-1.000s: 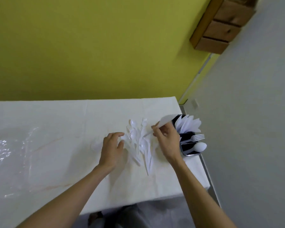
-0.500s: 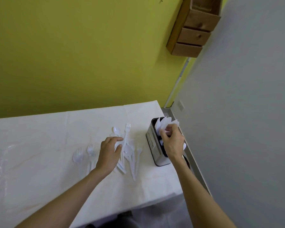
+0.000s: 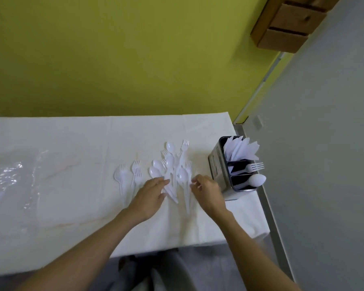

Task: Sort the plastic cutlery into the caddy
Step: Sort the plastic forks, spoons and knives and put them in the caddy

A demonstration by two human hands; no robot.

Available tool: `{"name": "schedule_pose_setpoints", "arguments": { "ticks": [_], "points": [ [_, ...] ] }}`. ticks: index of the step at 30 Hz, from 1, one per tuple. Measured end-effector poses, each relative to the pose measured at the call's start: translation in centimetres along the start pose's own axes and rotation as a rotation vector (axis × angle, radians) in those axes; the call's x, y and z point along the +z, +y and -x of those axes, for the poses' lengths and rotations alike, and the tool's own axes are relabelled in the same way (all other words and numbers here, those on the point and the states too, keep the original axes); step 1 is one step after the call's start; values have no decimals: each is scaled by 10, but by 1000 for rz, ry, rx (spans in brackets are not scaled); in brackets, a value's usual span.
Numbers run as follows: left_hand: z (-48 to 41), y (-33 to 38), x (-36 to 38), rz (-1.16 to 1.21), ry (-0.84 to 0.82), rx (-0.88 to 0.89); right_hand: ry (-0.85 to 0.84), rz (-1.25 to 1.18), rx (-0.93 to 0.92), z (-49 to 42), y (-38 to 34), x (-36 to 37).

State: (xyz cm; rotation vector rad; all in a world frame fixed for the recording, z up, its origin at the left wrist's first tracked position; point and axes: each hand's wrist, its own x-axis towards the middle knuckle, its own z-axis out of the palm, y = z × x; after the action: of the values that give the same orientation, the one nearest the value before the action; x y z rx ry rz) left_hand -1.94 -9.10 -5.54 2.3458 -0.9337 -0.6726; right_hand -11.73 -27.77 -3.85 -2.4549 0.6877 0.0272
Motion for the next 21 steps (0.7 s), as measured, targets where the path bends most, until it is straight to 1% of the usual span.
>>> {"name": "schedule_pose_setpoints", "arguments": {
  "ticks": [1,3,6,9,12,15,17,19,21],
  "points": [
    [3,-1,5,-64,-64,24,-32,18,48,5,3,12],
    [8,-3,13,-208,-134,67,-25,-17,121,13,4,31],
    [14,-11,19,-294,-150,80,14,-58,125,16,0,45],
    [21,-26,23,-301,-64,110,17,-103,95,12,-6,51],
    [29,-41,21,-232,12,113,-2,-113,88,8,-7,53],
    [34,-48,19,-243,134,131,51,-132,129,5,-6,51],
    [33,-44,17,-202,228,82,94,-128,152,1,-6,50],
    [28,-36,16,-152,286,5,119,-124,223,-4,-9,50],
    [22,-29,16,-142,312,-33,151,-146,352,-9,-12,50]
  ]
}}
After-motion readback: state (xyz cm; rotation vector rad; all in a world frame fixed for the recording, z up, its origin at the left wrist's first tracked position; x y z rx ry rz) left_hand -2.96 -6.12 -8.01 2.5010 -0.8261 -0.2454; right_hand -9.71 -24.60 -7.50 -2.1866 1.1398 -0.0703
